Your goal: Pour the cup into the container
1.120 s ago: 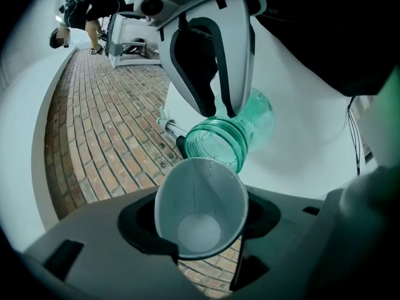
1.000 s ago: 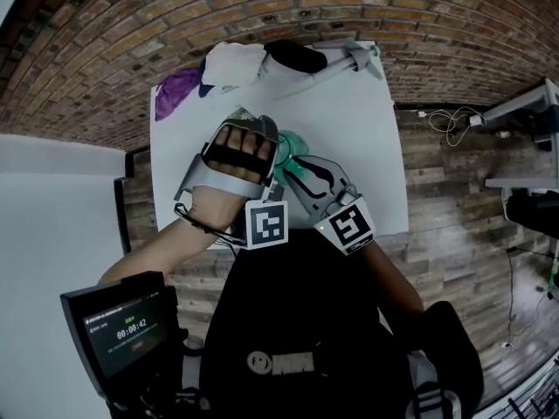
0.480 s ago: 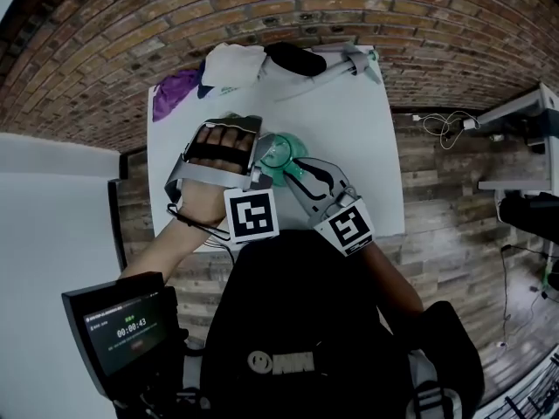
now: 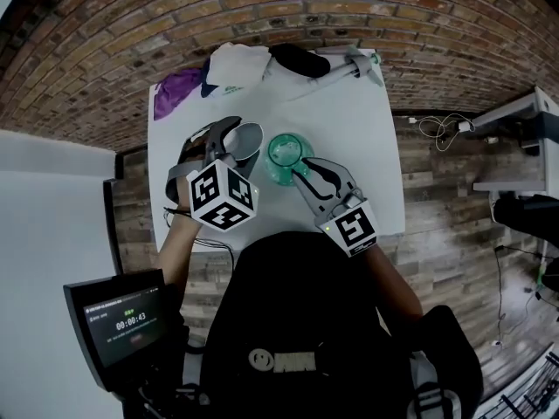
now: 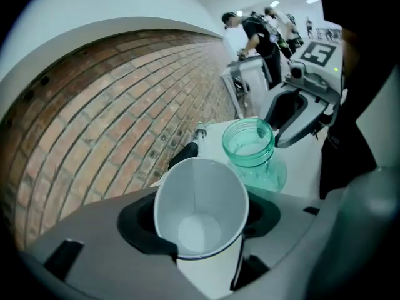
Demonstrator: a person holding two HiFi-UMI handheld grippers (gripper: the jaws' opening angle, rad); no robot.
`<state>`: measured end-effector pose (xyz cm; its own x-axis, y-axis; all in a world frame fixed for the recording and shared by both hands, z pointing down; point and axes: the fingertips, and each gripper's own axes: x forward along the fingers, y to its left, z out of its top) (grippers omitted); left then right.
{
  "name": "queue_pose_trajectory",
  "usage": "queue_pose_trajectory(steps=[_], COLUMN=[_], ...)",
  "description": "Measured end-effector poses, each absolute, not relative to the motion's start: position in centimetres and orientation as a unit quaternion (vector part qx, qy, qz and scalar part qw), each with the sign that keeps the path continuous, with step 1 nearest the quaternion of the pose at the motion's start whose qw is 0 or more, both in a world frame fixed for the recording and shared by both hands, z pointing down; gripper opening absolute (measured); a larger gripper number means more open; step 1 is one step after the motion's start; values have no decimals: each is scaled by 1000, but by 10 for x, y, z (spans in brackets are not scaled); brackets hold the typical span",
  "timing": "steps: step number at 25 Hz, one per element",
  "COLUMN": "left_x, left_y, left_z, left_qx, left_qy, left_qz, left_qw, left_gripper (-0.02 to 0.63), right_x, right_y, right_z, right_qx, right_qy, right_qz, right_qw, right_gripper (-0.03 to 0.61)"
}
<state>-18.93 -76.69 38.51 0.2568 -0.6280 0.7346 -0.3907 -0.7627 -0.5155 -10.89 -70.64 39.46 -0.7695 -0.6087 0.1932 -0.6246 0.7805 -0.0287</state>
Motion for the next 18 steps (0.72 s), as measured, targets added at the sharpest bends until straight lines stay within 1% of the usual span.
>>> queue_pose_trajectory(steps=[3, 5, 7, 9, 12, 18], left_x=[-216, -229, -239, -246, -247, -253], left_y=[-765, -759, -752, -741, -727, -716], left_z=[398, 408, 422, 446, 482, 527], left_qx=[-823, -851, -860, -856, -855, -851], left_qy=[384, 416, 446, 465, 468, 465], left_qz=[-418, -314, -216, -179, -176, -180], left_qw=[15, -65, -124, -137, -135, -164], left_gripper=[275, 275, 275, 275, 275, 275], right_x=[-108, -108, -107, -106, -104, -108], right_y=[-706, -706, -707, -709, -708, -701], right_z=[394, 393, 393, 393, 393, 396], right_qx=[338, 347, 352, 359, 378, 406], right_qy=[-935, -931, -929, -925, -916, -902], right_qz=[46, 49, 47, 50, 58, 61], right_qw=[98, 104, 109, 114, 122, 134], right_gripper=[106, 106, 106, 106, 106, 106])
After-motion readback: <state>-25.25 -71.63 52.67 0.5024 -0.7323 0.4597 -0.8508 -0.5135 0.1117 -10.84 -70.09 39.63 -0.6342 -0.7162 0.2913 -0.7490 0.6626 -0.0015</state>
